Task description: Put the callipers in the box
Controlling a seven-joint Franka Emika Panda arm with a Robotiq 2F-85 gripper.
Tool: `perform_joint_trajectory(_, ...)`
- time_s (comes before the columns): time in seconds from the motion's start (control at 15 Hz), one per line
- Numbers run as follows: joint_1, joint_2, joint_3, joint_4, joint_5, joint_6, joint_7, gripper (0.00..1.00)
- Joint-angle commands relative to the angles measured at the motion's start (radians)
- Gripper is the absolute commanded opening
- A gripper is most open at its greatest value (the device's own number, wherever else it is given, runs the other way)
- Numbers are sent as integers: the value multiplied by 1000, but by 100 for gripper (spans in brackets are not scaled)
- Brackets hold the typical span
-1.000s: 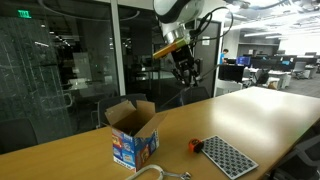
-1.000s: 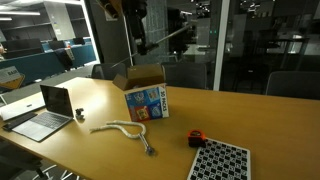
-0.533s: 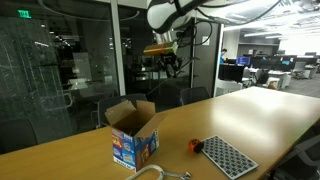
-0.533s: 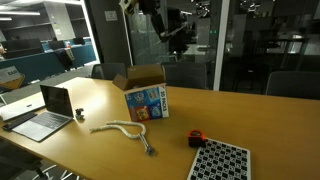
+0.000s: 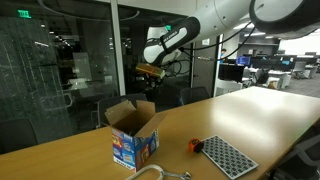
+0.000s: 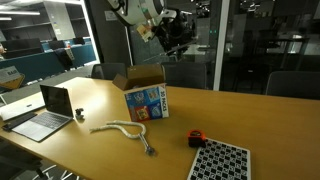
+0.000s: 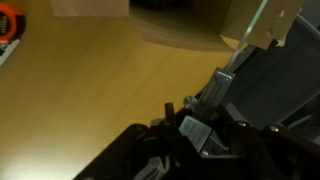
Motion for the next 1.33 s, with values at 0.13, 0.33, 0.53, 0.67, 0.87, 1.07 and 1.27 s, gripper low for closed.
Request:
perform_joint_trajectory(0.13, 12, 123, 29, 230, 210, -31, -149, 17)
perform_joint_trajectory(0.33, 32, 156, 31, 316, 269, -98, -173, 17)
perform_joint_trajectory(0.53, 46, 188, 35, 365, 313, -138, -171, 17)
perform_joint_trajectory(0.67, 53, 210, 41, 375, 343, -143, -165, 17)
perform_joint_trajectory(0.87, 63, 241, 43, 380, 375, -156, -151, 17)
perform_joint_trajectory(1.07, 64, 259, 42, 353, 402, -169, -140, 17)
perform_joint_trajectory(1.27, 49, 274, 60, 325, 416, -160, -136, 17)
